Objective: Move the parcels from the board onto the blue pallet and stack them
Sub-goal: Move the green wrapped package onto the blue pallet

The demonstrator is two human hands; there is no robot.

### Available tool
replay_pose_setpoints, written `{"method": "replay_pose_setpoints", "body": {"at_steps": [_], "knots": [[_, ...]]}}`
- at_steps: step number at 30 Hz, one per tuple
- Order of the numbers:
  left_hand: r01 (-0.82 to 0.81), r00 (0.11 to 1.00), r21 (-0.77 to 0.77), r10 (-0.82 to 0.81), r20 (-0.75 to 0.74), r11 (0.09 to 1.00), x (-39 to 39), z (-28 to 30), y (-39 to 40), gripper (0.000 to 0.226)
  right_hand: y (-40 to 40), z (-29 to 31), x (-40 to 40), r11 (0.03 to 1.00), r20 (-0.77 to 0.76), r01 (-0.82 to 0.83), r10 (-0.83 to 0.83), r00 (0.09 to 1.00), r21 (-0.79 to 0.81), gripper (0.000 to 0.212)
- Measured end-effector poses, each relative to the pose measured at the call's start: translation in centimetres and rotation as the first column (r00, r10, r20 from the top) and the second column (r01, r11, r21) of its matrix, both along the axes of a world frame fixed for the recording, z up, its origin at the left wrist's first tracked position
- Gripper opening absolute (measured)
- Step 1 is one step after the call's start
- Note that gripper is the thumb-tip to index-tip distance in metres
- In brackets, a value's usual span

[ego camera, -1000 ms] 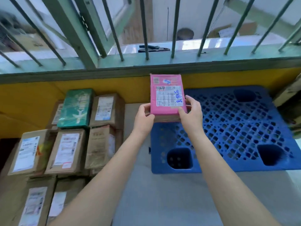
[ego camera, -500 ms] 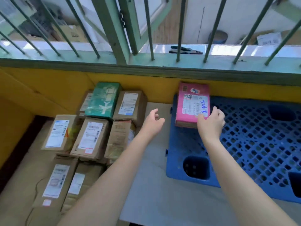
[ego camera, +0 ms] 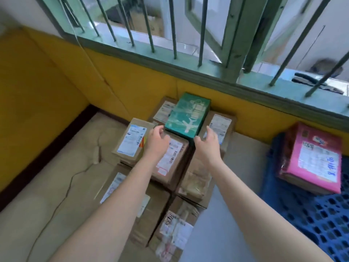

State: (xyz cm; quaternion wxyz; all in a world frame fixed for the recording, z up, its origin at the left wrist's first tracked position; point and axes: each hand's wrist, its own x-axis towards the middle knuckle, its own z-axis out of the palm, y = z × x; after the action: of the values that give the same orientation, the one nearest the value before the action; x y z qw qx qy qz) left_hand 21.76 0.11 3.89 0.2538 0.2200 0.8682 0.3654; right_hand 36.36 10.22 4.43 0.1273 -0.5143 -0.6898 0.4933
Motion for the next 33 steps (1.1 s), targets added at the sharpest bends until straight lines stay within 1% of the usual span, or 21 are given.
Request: {"method": "replay_pose_setpoints", "body": {"at_steps": [3, 5, 7, 9, 11, 13, 15, 16, 18, 20, 22, 23, 24, 26, 28, 29, 31, 33], "knots": [[0.085, 0.996, -0.038, -0.086, -0.029, 0.996, -2.6, -1.4, 3.4, 0.052, 2.3, -1.4, -3.9, 0.998, 0.028, 0.036, -0.034, 0.999, -0.058, 0.065], [0.130, 0.991, -0.085, -0.133, -0.024, 0.988, -3.8, -2.5, 5.5, 0.059, 3.6, -2.3, -5.6, 0.992, 0.043, 0.060, -0.055, 0.998, -0.110, 0.065], [0.138, 0.990, -0.141, -0.135, 0.035, 0.980, -4.9, -3.6, 7.2, 0.064, 4.8, -3.1, -6.7, 0.985, 0.069, 0.079, -0.070, 0.995, -0.152, 0.064], [0.130, 0.988, -0.157, -0.114, 0.106, 0.979, -5.5, -4.3, 8.2, 0.063, 5.5, -3.6, -7.3, 0.978, 0.084, 0.104, -0.090, 0.992, -0.183, 0.063], [0.112, 0.984, -0.142, -0.090, 0.154, 0.984, -5.6, -4.4, 8.8, 0.061, 5.8, -3.6, -7.4, 0.973, 0.069, 0.130, -0.119, 0.991, -0.192, 0.061], [0.074, 0.985, -0.096, -0.057, 0.164, 0.993, -5.3, -3.8, 9.0, 0.062, 5.8, -3.2, -7.2, 0.977, 0.020, 0.138, -0.136, 0.990, -0.162, 0.052], [0.057, 0.991, -0.038, -0.052, 0.123, 0.998, -4.9, -2.7, 9.0, 0.066, 5.8, -2.5, -6.8, 0.979, -0.030, 0.150, -0.156, 0.987, -0.136, 0.036], [0.054, 0.994, -0.016, -0.053, 0.096, 0.998, -4.7, -2.0, 8.9, 0.067, 5.7, -2.0, -6.7, 0.979, -0.050, 0.154, -0.161, 0.986, -0.133, 0.032], [0.047, 0.997, 0.013, -0.047, 0.058, 0.999, -4.2, -0.2, 8.6, 0.067, 5.8, -0.8, -6.3, 0.980, -0.095, 0.159, -0.171, 0.981, -0.117, 0.028], [0.044, 0.999, 0.044, -0.045, 0.023, 0.998, -3.2, 1.7, 8.0, 0.058, 5.6, 0.8, -5.7, 0.981, -0.142, 0.176, -0.186, 0.972, -0.082, 0.031], [0.002, 0.999, 0.088, -0.006, 0.037, 0.996, -1.6, 3.7, 7.0, 0.044, 5.1, 2.8, -4.5, 0.976, -0.182, 0.198, -0.211, 0.960, -0.086, 0.041], [-0.027, 0.998, 0.095, 0.021, 0.067, 0.995, -0.5, 4.8, 6.6, 0.044, 4.6, 3.8, -3.8, 0.973, -0.194, 0.202, -0.221, 0.956, -0.113, 0.047], [-0.050, 0.995, 0.087, 0.043, 0.089, 0.995, 0.7, 5.8, 6.1, 0.047, 4.2, 4.8, -2.8, 0.971, -0.201, 0.198, -0.223, 0.954, -0.136, 0.052], [-0.082, 0.990, 0.062, 0.075, 0.116, 0.995, 3.4, 7.5, 5.3, 0.057, 3.2, 7.0, -0.2, 0.978, -0.220, 0.174, -0.197, 0.955, -0.117, 0.054], [-0.116, 0.977, 0.111, 0.093, 0.194, 0.987, 6.4, 9.1, 4.6, 0.065, 2.4, 9.0, 3.5, 0.982, -0.275, 0.174, -0.186, 0.943, -0.068, 0.054], [-0.122, 0.969, 0.152, 0.084, 0.232, 0.981, 7.9, 9.7, 4.2, 0.064, 2.0, 9.8, 5.6, 0.981, -0.305, 0.184, -0.194, 0.932, -0.062, 0.054], [-0.115, 0.965, 0.221, 0.057, 0.254, 0.969, 11.6, 10.8, 3.4, 0.057, 1.2, 10.9, 10.3, 0.972, -0.355, 0.212, -0.233, 0.905, -0.099, 0.056], [-0.066, 0.980, 0.259, 0.014, 0.196, 0.964, 15.8, 11.4, 2.9, 0.046, 0.2, 11.2, 15.3, 0.962, -0.376, 0.239, -0.273, 0.886, -0.136, 0.057]]}}
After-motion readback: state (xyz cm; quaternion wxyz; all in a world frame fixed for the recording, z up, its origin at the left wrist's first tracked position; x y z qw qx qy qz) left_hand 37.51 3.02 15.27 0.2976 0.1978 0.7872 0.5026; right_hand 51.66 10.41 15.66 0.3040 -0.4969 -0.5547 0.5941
